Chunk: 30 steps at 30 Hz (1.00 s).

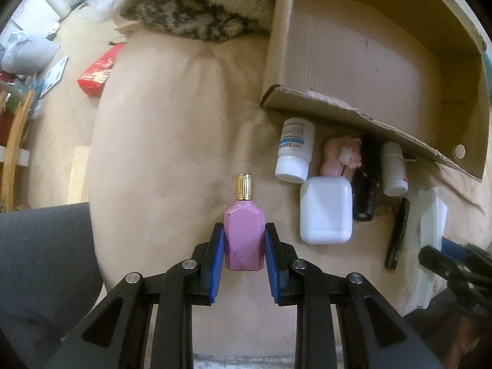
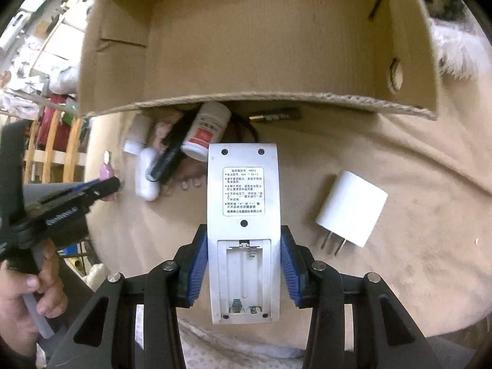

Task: Organize rigid objects
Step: 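Carry perfume and remote into the box and release both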

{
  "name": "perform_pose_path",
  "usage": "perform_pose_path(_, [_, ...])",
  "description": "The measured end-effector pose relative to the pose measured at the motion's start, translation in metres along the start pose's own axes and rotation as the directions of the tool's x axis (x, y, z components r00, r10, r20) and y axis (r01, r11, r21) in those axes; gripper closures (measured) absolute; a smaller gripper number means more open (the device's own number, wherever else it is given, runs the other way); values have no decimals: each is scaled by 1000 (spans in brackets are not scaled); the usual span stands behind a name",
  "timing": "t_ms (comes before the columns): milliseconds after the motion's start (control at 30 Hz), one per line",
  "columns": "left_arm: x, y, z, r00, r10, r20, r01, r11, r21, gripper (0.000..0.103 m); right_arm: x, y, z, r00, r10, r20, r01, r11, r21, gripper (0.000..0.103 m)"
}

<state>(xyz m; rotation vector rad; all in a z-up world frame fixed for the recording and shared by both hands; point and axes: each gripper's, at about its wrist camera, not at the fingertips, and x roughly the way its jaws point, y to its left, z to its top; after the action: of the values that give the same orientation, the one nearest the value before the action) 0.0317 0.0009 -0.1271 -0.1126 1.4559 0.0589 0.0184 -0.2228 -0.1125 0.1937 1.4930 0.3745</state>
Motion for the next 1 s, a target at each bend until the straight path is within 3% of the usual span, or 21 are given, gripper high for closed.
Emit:
perform_pose_path(133, [-18,2,-7,999,1,34,0,1000,-10,80,-10,6,4,999,1,50,0,1000,-15,57])
perform_pose_path(300, [-56,-5,-10,991,8,136,-11,1000,19,80,-41,12,8,988,29,149,-24,999,-36,57])
perform_pose_path(600, [-114,-45,29,964,-35,262,8,994,106,80,-91,9,40,950,55,308,-43,998,-46,57])
perform_pose_path(833, [-110,-77,78,948,-42,317,-18,983,183,80,-107,6,91,913,51,404,-37,998,-41,57])
perform_pose_path(1000, [-85,-100,96,953,-21,303,-53,971,235,80,-88,-4,126,917,47,396,-41,999,-25,57])
